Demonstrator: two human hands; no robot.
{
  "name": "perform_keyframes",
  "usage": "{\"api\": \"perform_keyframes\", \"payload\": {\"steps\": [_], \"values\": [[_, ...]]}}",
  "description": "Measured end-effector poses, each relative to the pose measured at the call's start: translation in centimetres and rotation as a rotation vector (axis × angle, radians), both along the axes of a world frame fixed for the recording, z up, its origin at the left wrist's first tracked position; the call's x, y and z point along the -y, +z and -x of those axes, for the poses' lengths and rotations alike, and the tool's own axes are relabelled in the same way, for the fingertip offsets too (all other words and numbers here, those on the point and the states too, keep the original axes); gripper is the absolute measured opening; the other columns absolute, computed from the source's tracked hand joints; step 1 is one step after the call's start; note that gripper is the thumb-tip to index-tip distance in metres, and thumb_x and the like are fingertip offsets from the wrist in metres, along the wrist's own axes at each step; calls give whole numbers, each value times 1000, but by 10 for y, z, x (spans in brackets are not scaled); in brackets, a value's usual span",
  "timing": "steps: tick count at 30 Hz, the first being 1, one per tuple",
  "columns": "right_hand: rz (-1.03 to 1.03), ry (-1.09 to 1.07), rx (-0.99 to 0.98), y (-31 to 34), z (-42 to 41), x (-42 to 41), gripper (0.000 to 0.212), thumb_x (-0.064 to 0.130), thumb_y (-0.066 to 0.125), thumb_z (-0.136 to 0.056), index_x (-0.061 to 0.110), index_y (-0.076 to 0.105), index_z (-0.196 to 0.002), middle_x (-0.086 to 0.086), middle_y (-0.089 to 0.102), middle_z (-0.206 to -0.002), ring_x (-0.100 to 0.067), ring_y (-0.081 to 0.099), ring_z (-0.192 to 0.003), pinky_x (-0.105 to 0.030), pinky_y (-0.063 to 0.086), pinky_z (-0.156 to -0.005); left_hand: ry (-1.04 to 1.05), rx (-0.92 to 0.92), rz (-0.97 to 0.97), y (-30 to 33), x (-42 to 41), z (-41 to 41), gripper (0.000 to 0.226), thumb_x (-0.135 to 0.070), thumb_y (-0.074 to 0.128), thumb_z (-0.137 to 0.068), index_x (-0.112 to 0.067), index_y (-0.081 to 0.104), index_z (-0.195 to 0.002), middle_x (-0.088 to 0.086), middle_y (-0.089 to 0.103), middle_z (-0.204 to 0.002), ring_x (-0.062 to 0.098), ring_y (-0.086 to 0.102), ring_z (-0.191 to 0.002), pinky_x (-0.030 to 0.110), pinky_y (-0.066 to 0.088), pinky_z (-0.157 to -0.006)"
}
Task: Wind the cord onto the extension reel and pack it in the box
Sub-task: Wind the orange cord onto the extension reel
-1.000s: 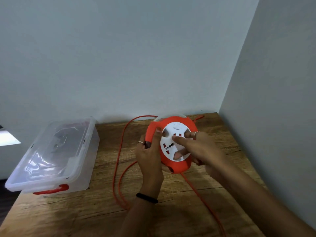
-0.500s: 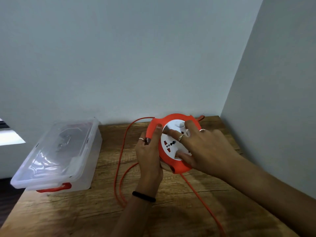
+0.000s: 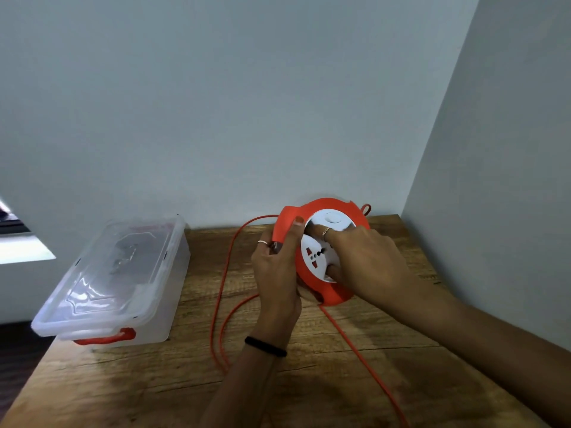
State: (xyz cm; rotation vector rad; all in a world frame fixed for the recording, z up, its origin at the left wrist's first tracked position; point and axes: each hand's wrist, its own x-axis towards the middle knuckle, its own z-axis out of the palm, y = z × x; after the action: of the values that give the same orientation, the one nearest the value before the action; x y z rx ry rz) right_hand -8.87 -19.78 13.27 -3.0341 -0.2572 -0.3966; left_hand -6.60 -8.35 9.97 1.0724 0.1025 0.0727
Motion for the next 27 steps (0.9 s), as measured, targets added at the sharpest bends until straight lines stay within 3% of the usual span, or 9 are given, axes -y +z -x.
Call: {"api": "perform_keyframes", "payload": {"steps": [2, 8, 11, 15, 18, 20, 23, 25, 27], "values": [[-59, 2, 7, 5, -1, 1, 58, 26, 57, -88, 40, 36, -140, -2, 63, -122, -27, 60, -109, -34, 48, -76, -6, 10, 2, 2, 0, -2, 16, -19, 70, -83, -11, 69, -97, 14, 75, -91, 31, 72, -82, 41, 60, -70], [112, -8, 106, 0, -8, 2, 62, 47, 57, -83, 45, 33, -141, -2, 68, -109, -26, 63, -95, -29, 37, -65, 34, 29, -47, 4, -2, -7, 8, -22, 72, -82, -15, 70, -85, 13, 75, -88, 32, 72, -83, 44, 60, -72], [-26, -116, 105, -1, -5, -6, 66, 52, 59, -78, 44, 37, -140, 1, 69, -108, -25, 64, -100, -28, 38, -66, 76, 47, -56, 0, 1, -8, 8, -23, 74, -80, -18, 70, -76, 12, 73, -84, 30, 69, -81, 50, 56, -77], [-700, -308, -49, -9, -11, -15, 59, 46, 73, -70, 30, 60, -126, 0, 71, -108, -21, 65, -100, -25, 46, -68, 162, 47, -51, -6, 9, -1, 7, -16, 73, -81, -23, 71, -80, 0, 74, -86, 17, 71, -83, 41, 57, -78], [-1251, -421, -294, -12, -12, -16, 78, 36, 83, -68, 18, 51, -137, -6, 62, -130, -21, 62, -101, -27, 51, -73, 164, 58, -100, -15, 8, 5, 13, -20, 73, -82, -20, 70, -94, 2, 75, -93, 20, 72, -88, 44, 58, -79], [-1395, -429, -421, -4, -8, -14, 81, 29, 84, -70, 16, 46, -141, -6, 61, -128, -16, 64, -83, -21, 51, -58, 145, 39, -86, -16, 4, 5, 10, -21, 71, -83, -23, 69, -93, 3, 75, -92, 23, 73, -86, 44, 59, -76], [-1116, -339, -492, 12, 4, -7, 70, 38, 69, -85, 22, 37, -146, -3, 65, -115, -1, 51, -43, -16, 36, -39, 107, -19, -13, -15, 2, 7, 13, -21, 70, -84, -18, 70, -97, 5, 76, -93, 27, 72, -87, 45, 59, -75], [-647, -231, -275, 15, 12, 2, 55, 46, 58, -90, 28, 45, -141, -2, 66, -119, -5, 56, -53, -21, 40, -50, 82, -49, 45, -12, -1, 6, 14, -22, 70, -84, -16, 71, -96, 9, 75, -94, 31, 72, -89, 49, 58, -78], [-102, -176, 23, 17, 20, 16, 42, 47, 49, -92, 32, 52, -131, 1, 70, -102, -18, 65, -79, -29, 46, -64, 72, -56, 55, -10, -4, 4, 11, -23, 71, -83, -17, 71, -92, 9, 75, -94, 32, 71, -90, 48, 58, -79]]}}
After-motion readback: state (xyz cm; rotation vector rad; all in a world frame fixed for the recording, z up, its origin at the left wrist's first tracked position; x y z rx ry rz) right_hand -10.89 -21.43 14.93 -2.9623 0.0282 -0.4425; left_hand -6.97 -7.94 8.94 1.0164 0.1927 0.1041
